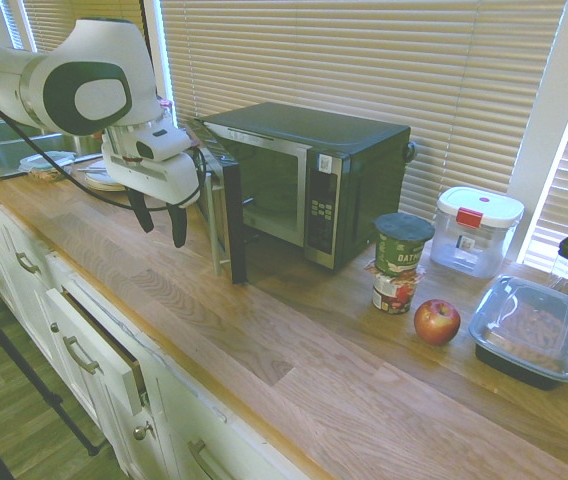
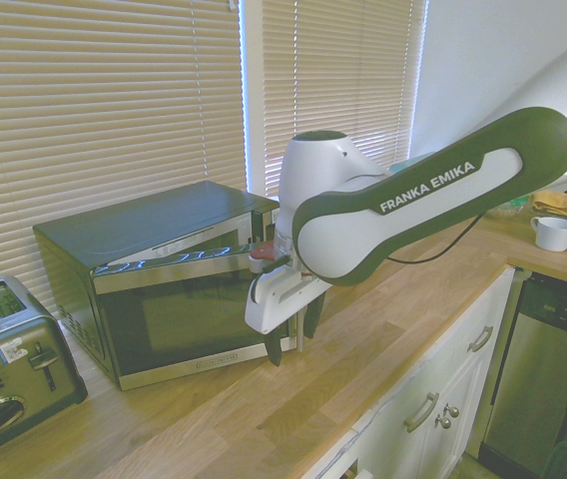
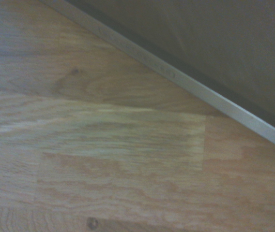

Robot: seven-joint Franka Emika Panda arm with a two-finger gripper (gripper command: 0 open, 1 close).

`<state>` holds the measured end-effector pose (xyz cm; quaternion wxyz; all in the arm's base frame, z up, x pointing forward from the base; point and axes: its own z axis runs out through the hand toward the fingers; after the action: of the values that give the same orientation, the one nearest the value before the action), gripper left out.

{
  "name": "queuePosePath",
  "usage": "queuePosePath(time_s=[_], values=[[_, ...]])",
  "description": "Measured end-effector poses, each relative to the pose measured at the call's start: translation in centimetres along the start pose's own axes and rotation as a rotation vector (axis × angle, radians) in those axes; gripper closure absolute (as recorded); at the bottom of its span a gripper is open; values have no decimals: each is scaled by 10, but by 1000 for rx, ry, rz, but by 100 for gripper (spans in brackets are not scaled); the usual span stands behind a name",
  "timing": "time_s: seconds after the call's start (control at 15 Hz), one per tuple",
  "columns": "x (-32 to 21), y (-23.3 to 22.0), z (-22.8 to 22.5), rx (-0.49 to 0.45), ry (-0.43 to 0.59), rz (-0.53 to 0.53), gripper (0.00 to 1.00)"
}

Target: Close the microwave

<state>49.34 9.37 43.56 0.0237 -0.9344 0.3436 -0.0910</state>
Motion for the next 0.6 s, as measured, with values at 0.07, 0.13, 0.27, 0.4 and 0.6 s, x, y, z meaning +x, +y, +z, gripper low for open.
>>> queuePosePath(time_s=[0.07, 0.13, 0.27, 0.4, 0.6], values=[[-1, -7, -7, 2, 27, -8, 0], [-1, -13, -12, 3, 56, -10, 0], [9, -26, -23, 28, 130, 27, 0], [29, -43, -34, 62, 162, 93, 0], [66, -73, -46, 98, 166, 179, 0]])
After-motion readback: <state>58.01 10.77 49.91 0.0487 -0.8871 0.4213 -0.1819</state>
